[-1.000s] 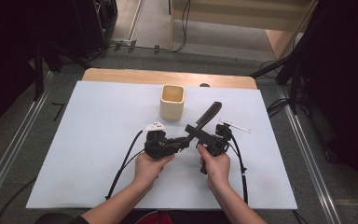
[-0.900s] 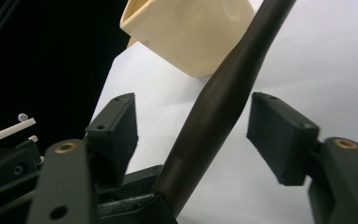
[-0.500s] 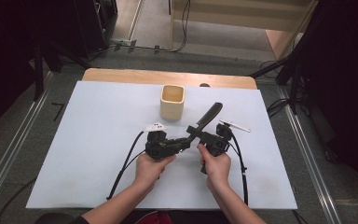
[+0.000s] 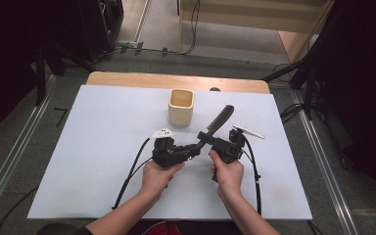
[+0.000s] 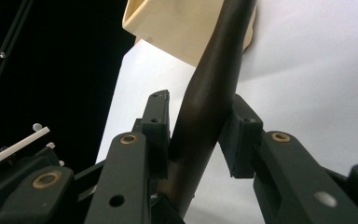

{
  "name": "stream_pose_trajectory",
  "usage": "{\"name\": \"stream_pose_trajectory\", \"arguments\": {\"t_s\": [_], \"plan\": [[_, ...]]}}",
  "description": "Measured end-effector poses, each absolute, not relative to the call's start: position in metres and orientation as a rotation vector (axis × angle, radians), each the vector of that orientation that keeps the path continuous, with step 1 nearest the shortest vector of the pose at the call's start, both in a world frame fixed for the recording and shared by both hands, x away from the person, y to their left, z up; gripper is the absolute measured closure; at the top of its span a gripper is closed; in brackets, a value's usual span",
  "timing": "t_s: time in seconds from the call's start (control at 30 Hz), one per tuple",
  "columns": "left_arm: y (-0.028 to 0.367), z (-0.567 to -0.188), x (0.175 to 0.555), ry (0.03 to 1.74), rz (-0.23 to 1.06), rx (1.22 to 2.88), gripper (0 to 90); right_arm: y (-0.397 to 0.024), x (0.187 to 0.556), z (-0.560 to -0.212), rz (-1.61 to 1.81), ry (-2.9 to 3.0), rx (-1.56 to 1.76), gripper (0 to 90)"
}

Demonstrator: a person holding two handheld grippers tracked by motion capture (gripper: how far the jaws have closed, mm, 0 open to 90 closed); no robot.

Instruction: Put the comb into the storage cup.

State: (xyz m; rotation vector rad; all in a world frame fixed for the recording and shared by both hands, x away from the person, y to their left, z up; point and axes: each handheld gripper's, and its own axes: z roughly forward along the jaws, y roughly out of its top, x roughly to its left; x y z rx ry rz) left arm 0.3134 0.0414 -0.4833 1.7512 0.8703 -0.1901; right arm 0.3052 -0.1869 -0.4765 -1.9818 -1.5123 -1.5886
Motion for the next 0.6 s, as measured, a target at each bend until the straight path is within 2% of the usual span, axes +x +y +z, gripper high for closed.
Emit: {"name": "stream_pose_trajectory", "arguments": {"t_s": [0.6], "plan": [[0.0427, -0.4866, 0.3151, 0.858, -0.236, 1.728, 73.1, -0.1888, 0.3048, -0.4738, -1.591, -1.486, -1.958, 67.1]]}}
